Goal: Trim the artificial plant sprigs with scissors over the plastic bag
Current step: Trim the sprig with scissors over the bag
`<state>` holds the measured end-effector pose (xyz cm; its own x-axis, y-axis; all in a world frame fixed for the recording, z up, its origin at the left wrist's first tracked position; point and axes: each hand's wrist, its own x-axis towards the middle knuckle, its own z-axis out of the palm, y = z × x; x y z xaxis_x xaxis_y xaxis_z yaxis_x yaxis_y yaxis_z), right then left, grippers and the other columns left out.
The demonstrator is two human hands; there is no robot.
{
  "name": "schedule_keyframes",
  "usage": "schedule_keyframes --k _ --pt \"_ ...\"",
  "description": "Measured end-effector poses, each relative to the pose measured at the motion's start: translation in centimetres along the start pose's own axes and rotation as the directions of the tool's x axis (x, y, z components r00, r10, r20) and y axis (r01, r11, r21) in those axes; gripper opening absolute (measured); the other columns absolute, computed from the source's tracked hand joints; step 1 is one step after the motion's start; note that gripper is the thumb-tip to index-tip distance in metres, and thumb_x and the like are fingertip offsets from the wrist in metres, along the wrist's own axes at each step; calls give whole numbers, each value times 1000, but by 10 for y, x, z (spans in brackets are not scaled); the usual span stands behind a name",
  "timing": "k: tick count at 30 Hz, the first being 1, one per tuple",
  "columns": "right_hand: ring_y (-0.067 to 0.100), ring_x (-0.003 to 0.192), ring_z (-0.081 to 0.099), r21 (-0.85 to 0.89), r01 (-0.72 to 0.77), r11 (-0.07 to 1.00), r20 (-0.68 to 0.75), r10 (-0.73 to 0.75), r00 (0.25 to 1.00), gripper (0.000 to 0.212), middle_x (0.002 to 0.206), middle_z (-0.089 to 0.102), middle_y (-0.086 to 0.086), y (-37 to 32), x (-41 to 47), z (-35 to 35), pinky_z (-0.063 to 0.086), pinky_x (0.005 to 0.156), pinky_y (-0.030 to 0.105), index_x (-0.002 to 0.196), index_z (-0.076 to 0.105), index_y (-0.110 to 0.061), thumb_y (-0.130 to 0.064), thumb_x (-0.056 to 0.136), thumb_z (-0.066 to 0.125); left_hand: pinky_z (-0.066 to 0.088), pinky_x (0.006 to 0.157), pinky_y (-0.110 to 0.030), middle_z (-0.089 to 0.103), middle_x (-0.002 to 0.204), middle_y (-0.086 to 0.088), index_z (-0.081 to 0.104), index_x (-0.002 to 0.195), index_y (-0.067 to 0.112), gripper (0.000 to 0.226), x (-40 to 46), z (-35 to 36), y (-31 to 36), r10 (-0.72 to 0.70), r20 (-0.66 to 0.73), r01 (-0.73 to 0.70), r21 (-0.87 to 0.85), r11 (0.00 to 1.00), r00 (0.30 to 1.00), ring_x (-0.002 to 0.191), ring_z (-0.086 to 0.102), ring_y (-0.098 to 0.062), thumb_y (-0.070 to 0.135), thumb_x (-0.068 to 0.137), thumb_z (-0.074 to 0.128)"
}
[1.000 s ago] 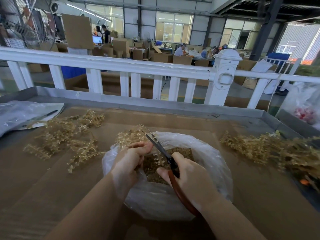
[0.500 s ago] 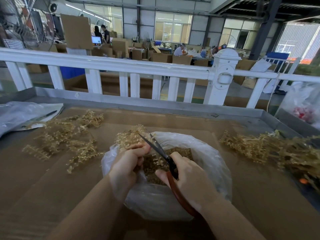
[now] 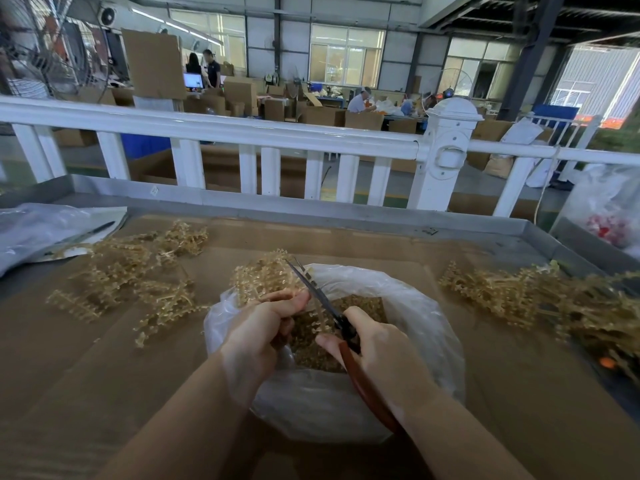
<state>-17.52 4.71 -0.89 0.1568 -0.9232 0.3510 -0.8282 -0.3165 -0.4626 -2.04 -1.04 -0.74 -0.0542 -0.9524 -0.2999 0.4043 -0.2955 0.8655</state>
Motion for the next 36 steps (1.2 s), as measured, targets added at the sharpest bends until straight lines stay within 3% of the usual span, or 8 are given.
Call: schedule_keyframes --k 7,14,20,27,30,34,36 --pt "4 58 46 33 -24 999 1 24 1000 35 64 48 -10 -1 -1 -3 35 55 17 80 41 -26 -60 87 49 29 49 -21 57 57 4 62 83 11 14 0 2 1 -30 8 29 19 999 1000 39 36 -6 6 74 72" --pt "8 61 52 83 -44 996 7 44 999 32 61 48 -12 -1 0 -2 40 60 22 78 43 -28 -57 87 53 29 39 -17 58 60 1 62 89 9 19 0 1 1 -19 12 19 11 1000 1000 36 34 -5 4 73 70" --pt "8 60 53 87 -43 995 1 43 999 34 61 51 -11 1 0 -2 43 61 23 79 47 -25 -58 87 52 29 39 -17 55 64 0 62 86 9 35 -3 3 2 -25 39 25 -2 1000 999 37 34 -5 13 53 71" --pt "2 55 50 89 -23 996 -7 24 1000 36 60 50 -11 2 -1 -4 35 54 15 77 46 -27 -60 85 53 28 48 -20 56 68 -1 64 83 10 14 -3 1 4 -5 33 3 64 998 999 39 35 -5 6 72 70" --pt "6 59 53 110 -30 993 -5 31 1000 37 62 54 -6 1 -1 -4 37 55 16 77 49 -25 -62 84 54 28 49 -22 57 63 0 64 85 8 19 -2 -1 3 0 25 -2 82 997 1000 41 35 -6 6 67 71" --pt "-1 65 54 135 -26 991 2 25 1000 20 65 54 -15 0 0 -5 37 58 12 76 48 -33 -45 86 61 28 46 -21 49 44 5 63 80 9 9 1 -3 3 -2 15 0 111 994 1000 39 34 -7 3 76 68" --pt "-6 70 54 144 -20 989 6 20 1000 16 68 54 -20 -1 0 -6 38 60 8 79 48 -37 -33 87 61 30 43 -20 50 46 3 63 81 7 10 1 -3 2 0 11 -1 122 992 1000 39 34 -7 2 75 69"
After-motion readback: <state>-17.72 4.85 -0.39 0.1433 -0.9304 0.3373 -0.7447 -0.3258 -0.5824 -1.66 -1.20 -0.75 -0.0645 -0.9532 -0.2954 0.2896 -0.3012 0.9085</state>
